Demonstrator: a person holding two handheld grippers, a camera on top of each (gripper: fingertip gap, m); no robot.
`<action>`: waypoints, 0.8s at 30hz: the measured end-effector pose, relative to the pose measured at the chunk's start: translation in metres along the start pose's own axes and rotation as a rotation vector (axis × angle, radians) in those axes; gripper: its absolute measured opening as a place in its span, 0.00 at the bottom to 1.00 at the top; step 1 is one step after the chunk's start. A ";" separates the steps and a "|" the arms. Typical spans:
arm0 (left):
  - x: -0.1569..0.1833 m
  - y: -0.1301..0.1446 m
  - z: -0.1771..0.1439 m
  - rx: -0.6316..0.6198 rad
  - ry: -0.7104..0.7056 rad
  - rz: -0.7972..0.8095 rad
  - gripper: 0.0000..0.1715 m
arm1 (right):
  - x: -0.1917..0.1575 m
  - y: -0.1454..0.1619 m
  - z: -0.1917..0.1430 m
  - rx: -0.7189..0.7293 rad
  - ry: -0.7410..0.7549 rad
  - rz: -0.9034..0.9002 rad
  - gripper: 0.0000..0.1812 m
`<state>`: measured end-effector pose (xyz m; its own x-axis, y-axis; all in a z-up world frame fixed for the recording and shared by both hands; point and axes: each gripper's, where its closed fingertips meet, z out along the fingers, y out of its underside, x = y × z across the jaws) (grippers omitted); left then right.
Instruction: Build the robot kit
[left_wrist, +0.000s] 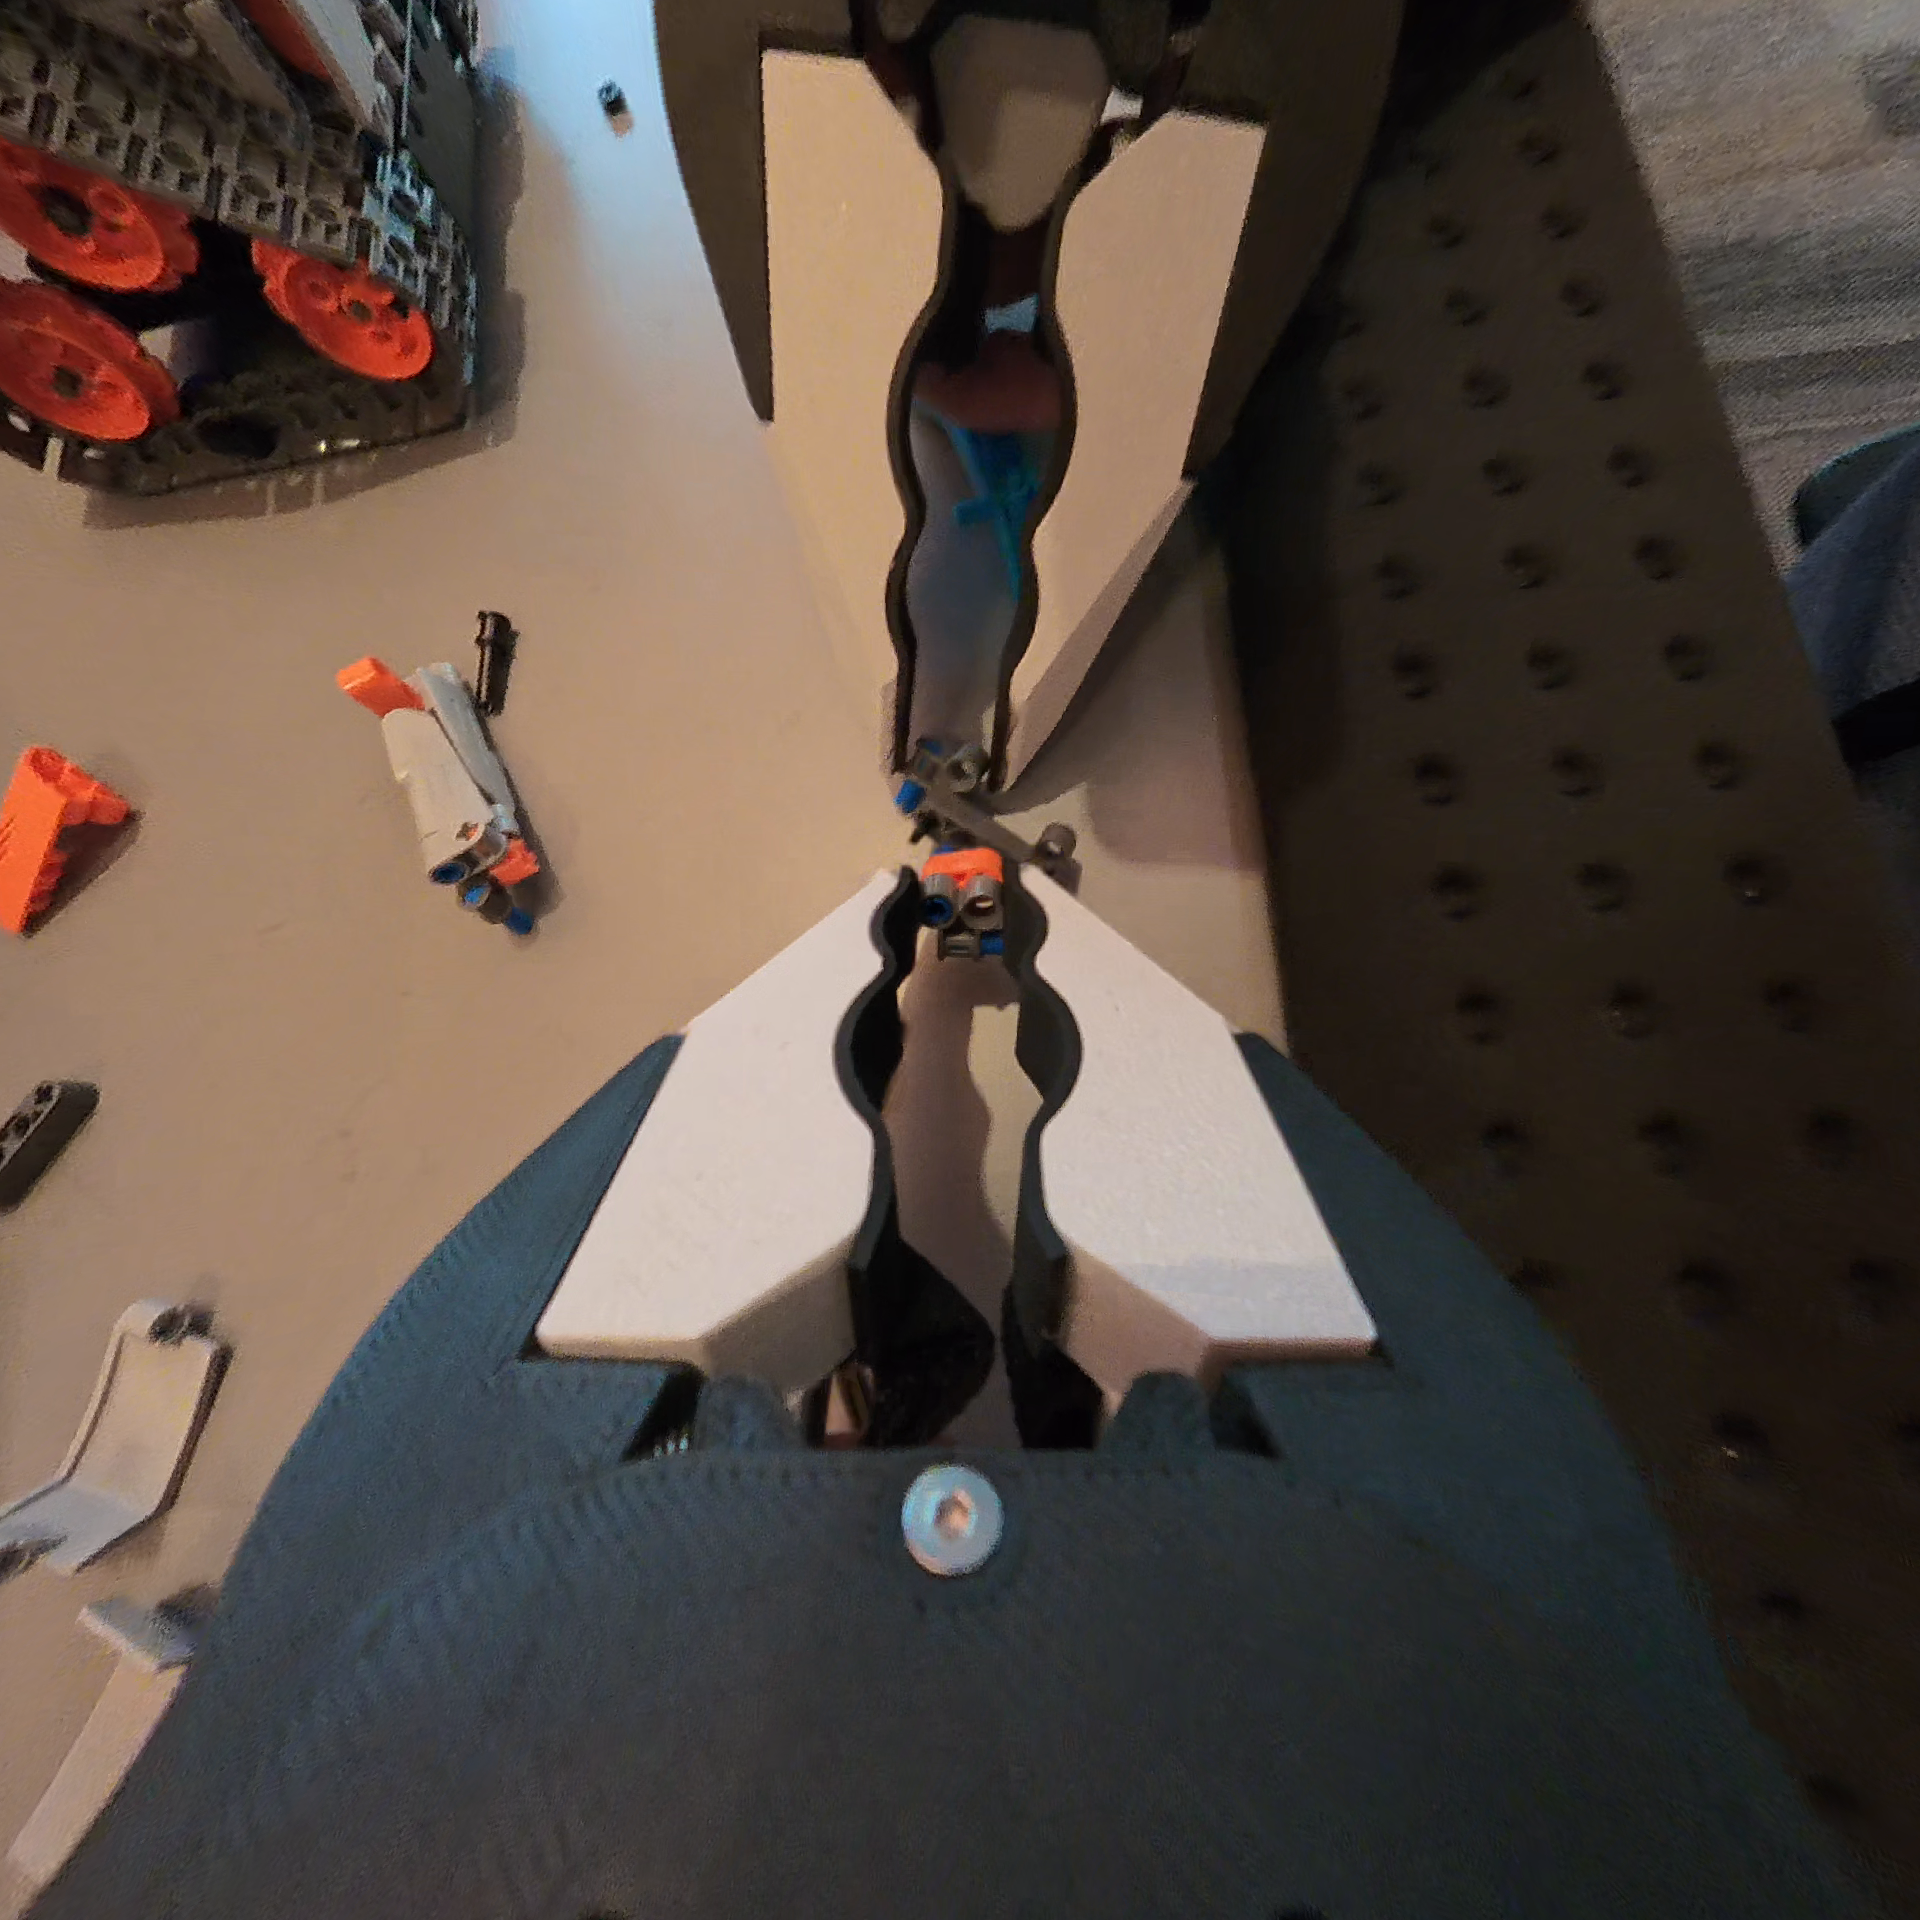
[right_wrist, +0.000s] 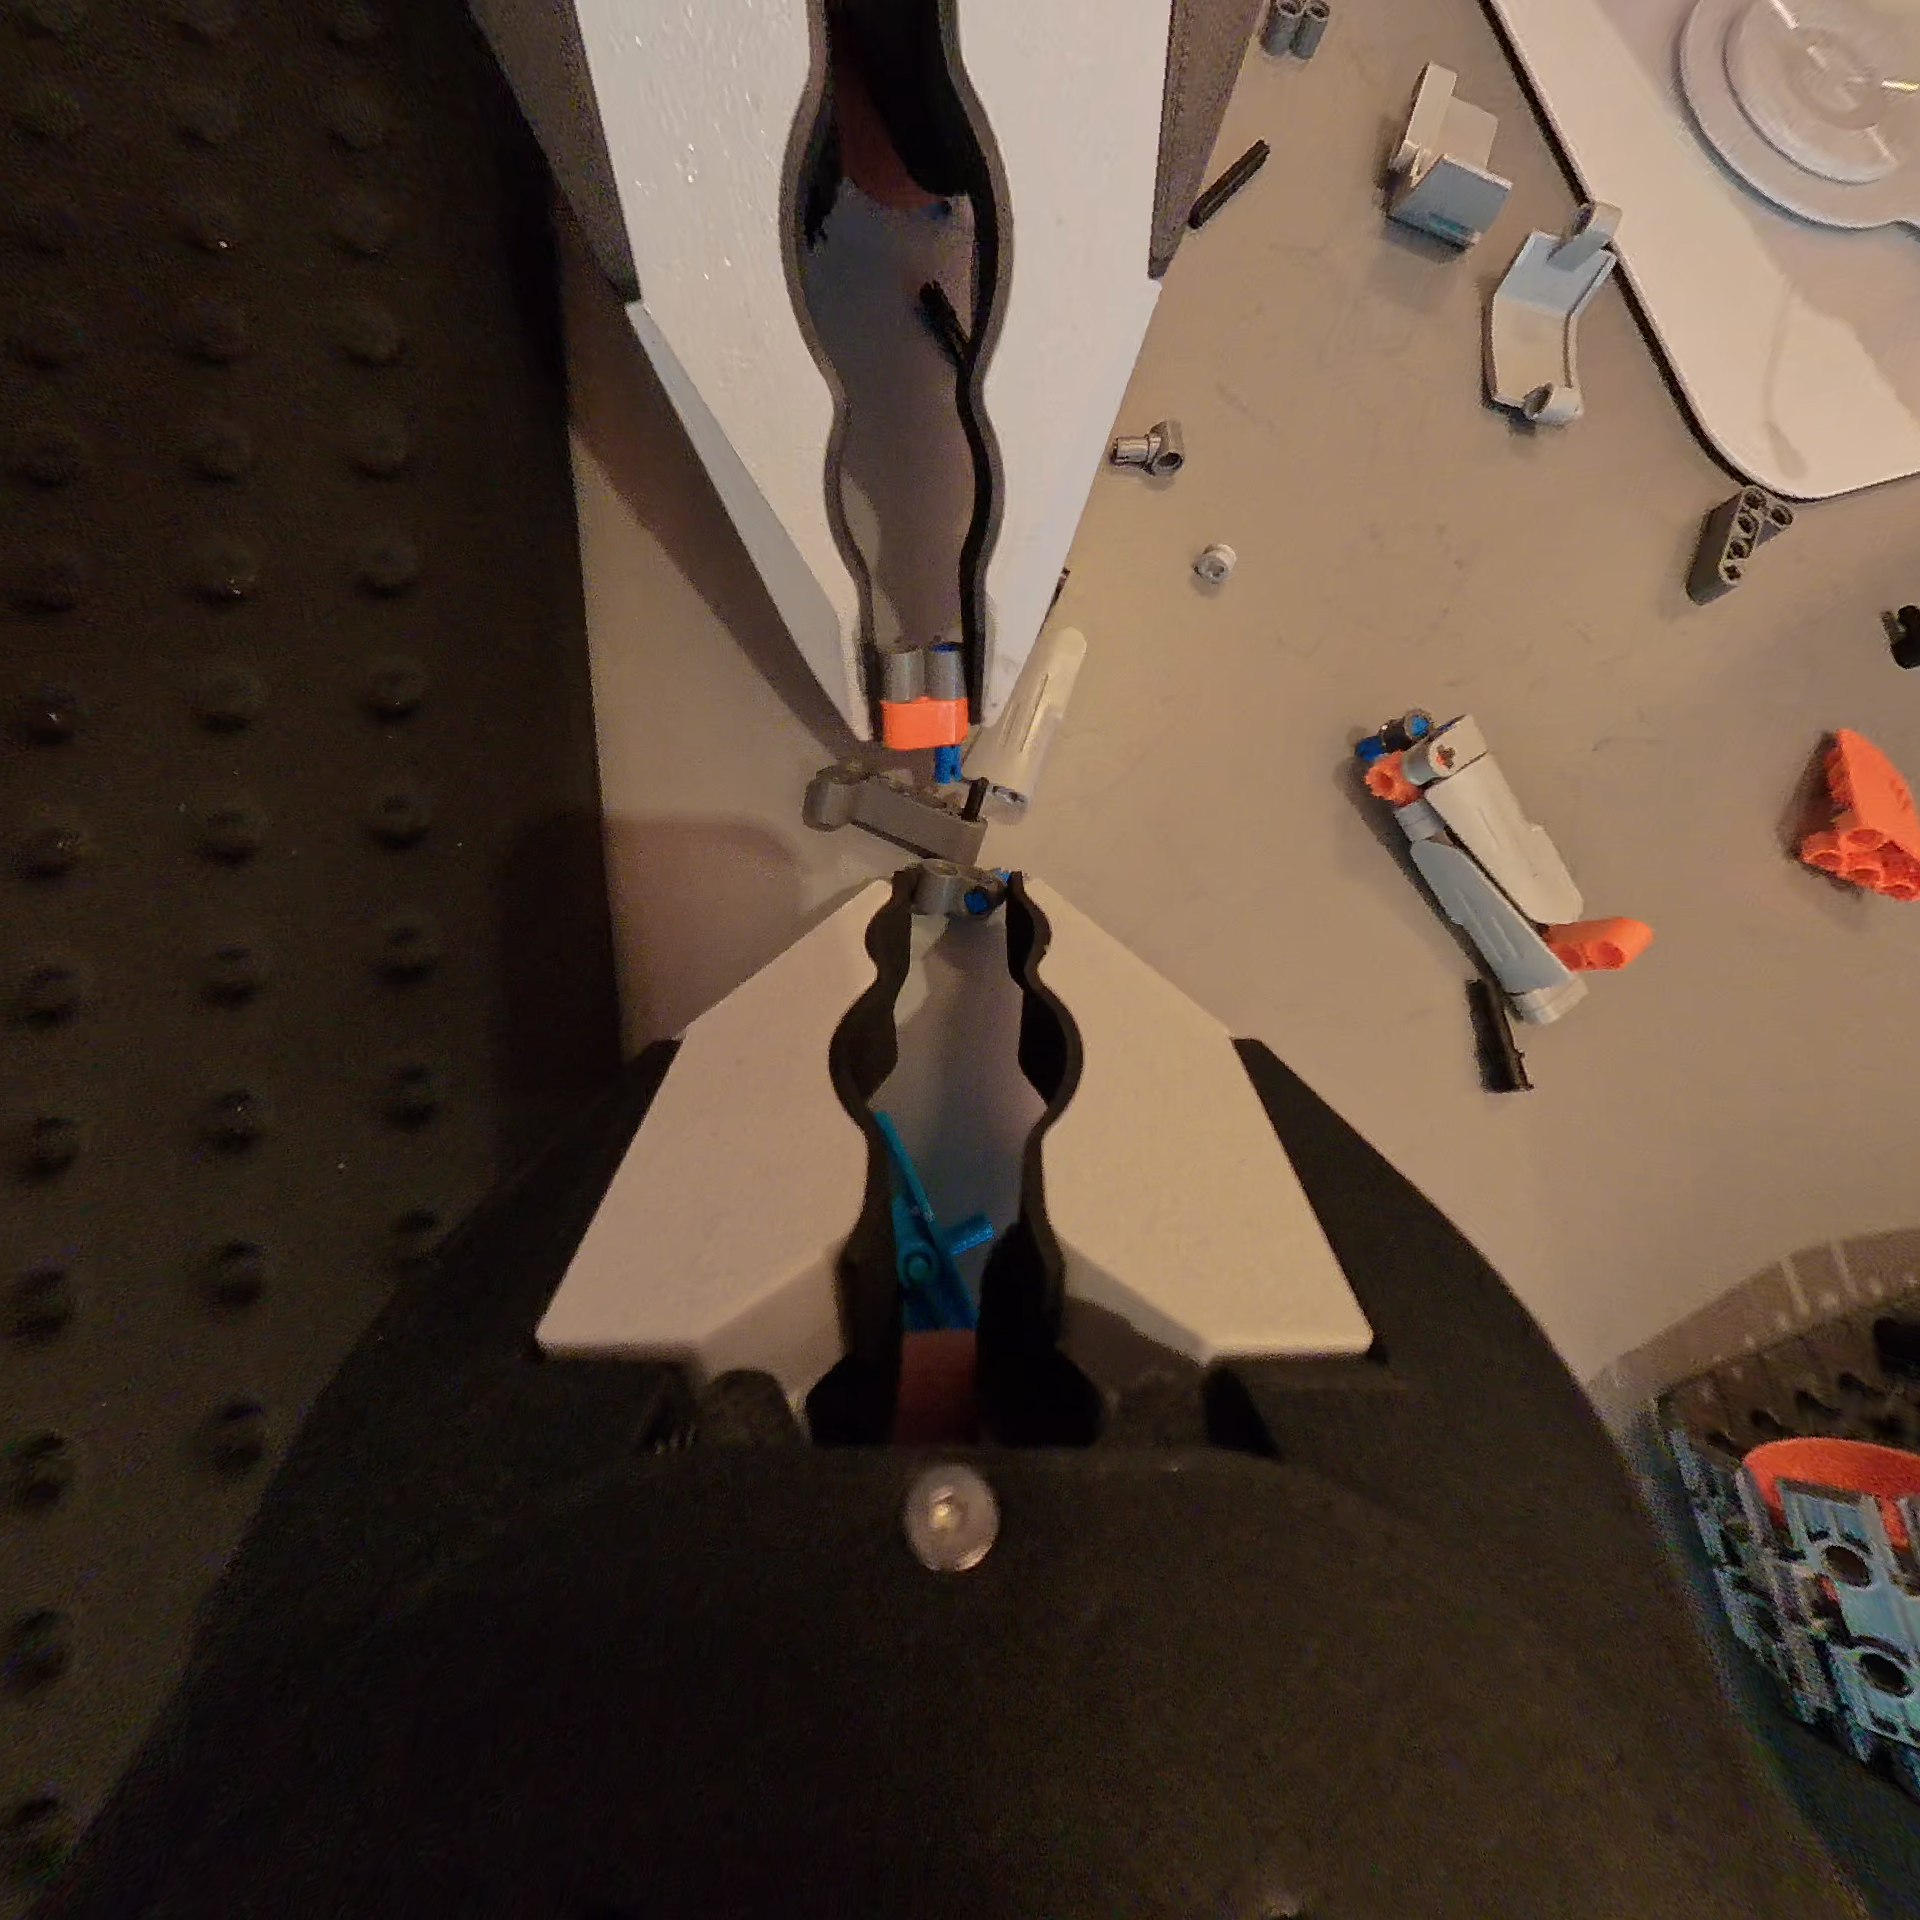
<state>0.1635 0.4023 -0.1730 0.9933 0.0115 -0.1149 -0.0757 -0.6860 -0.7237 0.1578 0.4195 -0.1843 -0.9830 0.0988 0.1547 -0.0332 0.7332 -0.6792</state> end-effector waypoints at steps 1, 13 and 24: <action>0.000 0.002 0.000 -0.010 0.000 0.008 0.08 | 0.001 0.000 0.000 -0.003 -0.001 -0.006 0.09; 0.001 -0.015 -0.011 0.095 0.013 0.019 0.08 | -0.007 -0.002 -0.004 -0.179 -0.133 -0.133 0.08; 0.002 -0.003 -0.002 0.045 0.024 0.026 0.08 | -0.003 -0.010 0.006 -0.210 -0.207 -0.151 0.14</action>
<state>0.1661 0.4028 -0.1699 0.9927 -0.0240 -0.1181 -0.1051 -0.6524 -0.7506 0.1596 0.4075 -0.1819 -0.9863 -0.1449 0.0790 -0.1650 0.8538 -0.4938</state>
